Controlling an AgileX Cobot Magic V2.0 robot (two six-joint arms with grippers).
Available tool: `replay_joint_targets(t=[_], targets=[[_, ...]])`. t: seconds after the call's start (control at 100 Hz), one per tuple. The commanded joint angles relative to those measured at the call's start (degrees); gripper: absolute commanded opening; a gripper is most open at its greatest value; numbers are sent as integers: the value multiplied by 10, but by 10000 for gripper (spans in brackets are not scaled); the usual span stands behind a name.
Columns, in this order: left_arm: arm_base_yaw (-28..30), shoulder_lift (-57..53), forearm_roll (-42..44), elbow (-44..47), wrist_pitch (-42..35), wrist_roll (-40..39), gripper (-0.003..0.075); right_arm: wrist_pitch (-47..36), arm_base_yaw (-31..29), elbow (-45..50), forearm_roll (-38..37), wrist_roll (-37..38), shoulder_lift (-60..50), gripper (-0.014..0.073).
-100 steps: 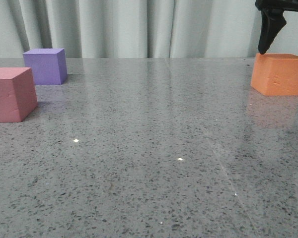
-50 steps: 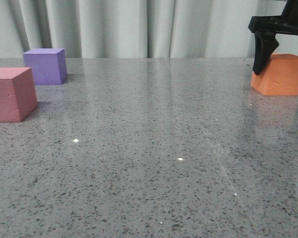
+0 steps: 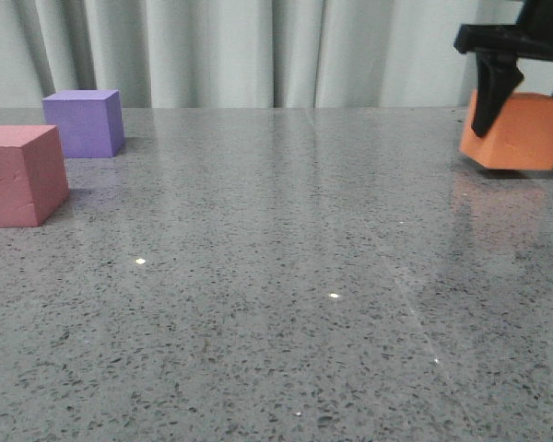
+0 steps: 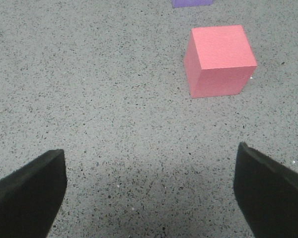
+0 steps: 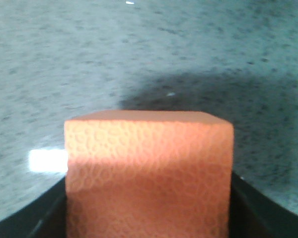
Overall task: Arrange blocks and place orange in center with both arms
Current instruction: 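Lower the right gripper over the orange cube and close on it, then lift the orange cube with the right gripper and carry it to table center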
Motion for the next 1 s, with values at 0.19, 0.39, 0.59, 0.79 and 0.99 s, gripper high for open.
replay_joint_targets(t=[0.19,0.39,0.59,0.79,0.99], targets=[[-5,7,-11,-19,-27,0,639,17,111,-87,12,26,-39,356],[-5,7,-12,-19,-25,0,639,-7,184,-115,-6,111,-26,356],[-5,7,-12,-19,-20,0,639,1,235,-146,-41,199,8,356],[-5,7,-12,-19,-19,0,639,15,252,-172,-42,240,46,356],[-5,7,-12,-19,-14,0,639,19,252,-187,-52,254,60,356]])
